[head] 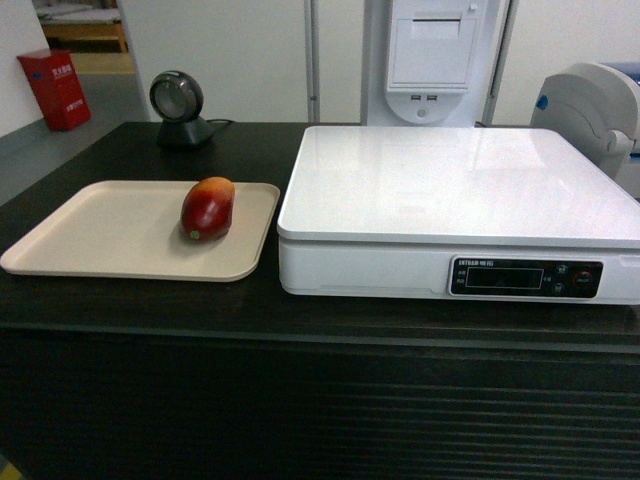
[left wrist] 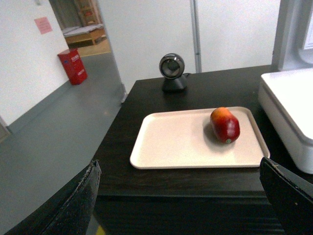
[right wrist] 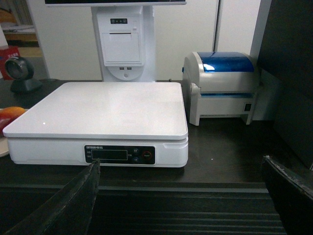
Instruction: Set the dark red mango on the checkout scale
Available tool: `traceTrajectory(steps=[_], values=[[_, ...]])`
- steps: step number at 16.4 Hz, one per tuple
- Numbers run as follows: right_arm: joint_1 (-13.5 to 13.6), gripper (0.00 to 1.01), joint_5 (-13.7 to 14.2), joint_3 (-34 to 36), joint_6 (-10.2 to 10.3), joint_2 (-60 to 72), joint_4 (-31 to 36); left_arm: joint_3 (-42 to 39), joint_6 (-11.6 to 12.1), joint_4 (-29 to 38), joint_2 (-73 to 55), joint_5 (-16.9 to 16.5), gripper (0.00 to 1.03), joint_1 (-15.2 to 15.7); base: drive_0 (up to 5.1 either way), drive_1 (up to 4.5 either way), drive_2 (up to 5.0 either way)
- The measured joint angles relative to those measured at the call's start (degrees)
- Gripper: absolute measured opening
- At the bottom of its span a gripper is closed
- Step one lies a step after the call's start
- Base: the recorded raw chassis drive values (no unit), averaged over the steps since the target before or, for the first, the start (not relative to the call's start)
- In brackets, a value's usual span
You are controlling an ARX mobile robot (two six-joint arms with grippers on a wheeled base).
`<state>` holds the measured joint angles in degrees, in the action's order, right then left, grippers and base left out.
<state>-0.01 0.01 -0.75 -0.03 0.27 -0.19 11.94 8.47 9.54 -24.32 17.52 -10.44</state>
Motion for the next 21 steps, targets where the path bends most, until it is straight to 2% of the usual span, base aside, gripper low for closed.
traceTrajectory(steps=[1, 3, 4, 6, 9, 12, 18, 21], values=[[0.0, 0.98, 0.0, 0.0, 0.0, 0.0, 0.0, 2.3, -1.0, 5.7, -7.5, -4.5, 0.98, 3.1, 0.0, 0.0, 0.0], [0.0, 0.98, 0.0, 0.0, 0.0, 0.0, 0.0, 8.0, -3.3, 15.8, -23.1, -10.2, 0.98, 6.4, 0.0, 0.0, 0.0], [0.0, 0.98, 0.0, 0.0, 0.0, 0.0, 0.0, 11.1, -4.1, 19.2, -30.8, -12.0, 0.98, 6.5, 0.0, 0.0, 0.0], [0.0, 0.98, 0.0, 0.0, 0.0, 0.0, 0.0, 18.4, -5.2, 22.3, -46.8, -13.8, 0.98, 4.5, 0.0, 0.0, 0.0], [0.0, 0.98, 0.0, 0.0, 0.0, 0.0, 0.0, 32.3, -5.8, 20.2, -66.2, -15.9, 0.98, 1.0, 0.0, 0.0, 0.0], [0.0, 0.98, 0.0, 0.0, 0.0, 0.0, 0.0, 44.4, -5.8, 14.4, -80.5, -17.0, 0.98, -0.3, 0.0, 0.0, 0.0], [0.0, 0.98, 0.0, 0.0, 0.0, 0.0, 0.0, 65.7, -5.9, 5.0, -97.7, -16.7, 0.98, 1.2, 0.0, 0.0, 0.0], [0.0, 0.98, 0.0, 0.0, 0.0, 0.0, 0.0, 74.7, -7.0, -1.3, -103.8, -17.6, 0.98, 3.2, 0.0, 0.0, 0.0]])
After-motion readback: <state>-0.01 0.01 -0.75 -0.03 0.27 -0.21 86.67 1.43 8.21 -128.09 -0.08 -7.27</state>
